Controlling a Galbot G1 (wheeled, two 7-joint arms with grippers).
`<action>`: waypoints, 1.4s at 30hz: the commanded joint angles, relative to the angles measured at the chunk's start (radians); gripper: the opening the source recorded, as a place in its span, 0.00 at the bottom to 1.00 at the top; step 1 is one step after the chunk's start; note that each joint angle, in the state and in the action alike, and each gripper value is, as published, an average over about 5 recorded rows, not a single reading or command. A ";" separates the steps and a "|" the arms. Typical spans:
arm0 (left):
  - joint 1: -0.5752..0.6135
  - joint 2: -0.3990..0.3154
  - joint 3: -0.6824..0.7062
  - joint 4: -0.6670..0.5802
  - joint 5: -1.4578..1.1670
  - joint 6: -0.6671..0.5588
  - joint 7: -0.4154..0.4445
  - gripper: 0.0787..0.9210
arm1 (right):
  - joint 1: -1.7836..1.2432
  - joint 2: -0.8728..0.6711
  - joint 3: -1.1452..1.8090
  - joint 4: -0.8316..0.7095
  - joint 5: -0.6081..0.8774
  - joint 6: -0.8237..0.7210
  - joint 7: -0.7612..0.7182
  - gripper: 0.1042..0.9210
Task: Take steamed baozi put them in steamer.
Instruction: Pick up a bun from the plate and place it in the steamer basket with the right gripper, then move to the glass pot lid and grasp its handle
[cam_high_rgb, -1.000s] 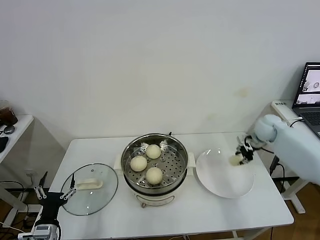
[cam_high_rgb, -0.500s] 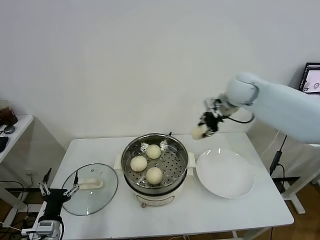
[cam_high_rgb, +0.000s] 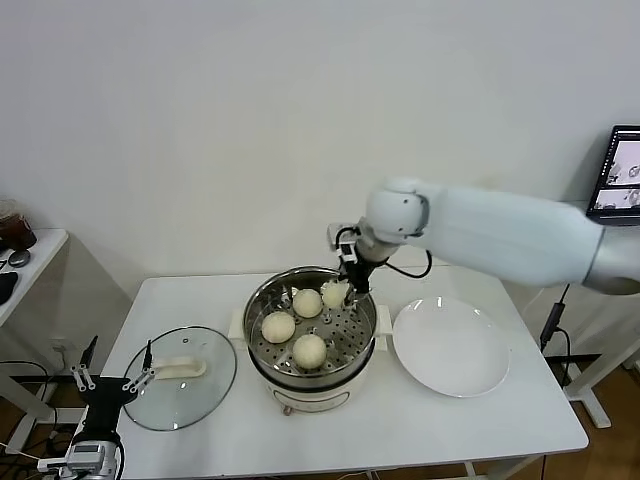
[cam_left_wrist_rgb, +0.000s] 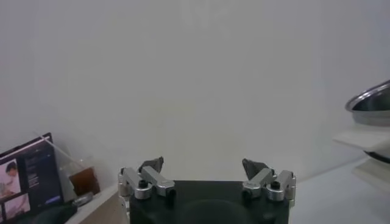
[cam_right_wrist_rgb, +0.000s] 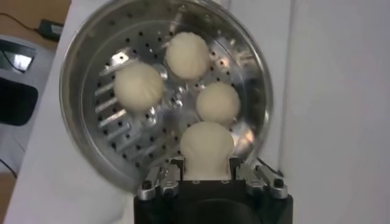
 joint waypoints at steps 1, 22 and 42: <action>-0.005 0.000 0.003 0.003 0.000 0.000 0.000 0.88 | -0.102 0.081 -0.034 -0.037 -0.001 -0.112 0.068 0.43; -0.004 -0.002 0.003 0.000 0.002 0.000 0.000 0.88 | -0.136 0.048 0.032 -0.026 -0.062 -0.101 0.095 0.64; -0.006 -0.010 -0.005 0.009 -0.004 -0.009 0.002 0.88 | -0.602 -0.359 0.641 0.345 0.110 0.002 0.635 0.88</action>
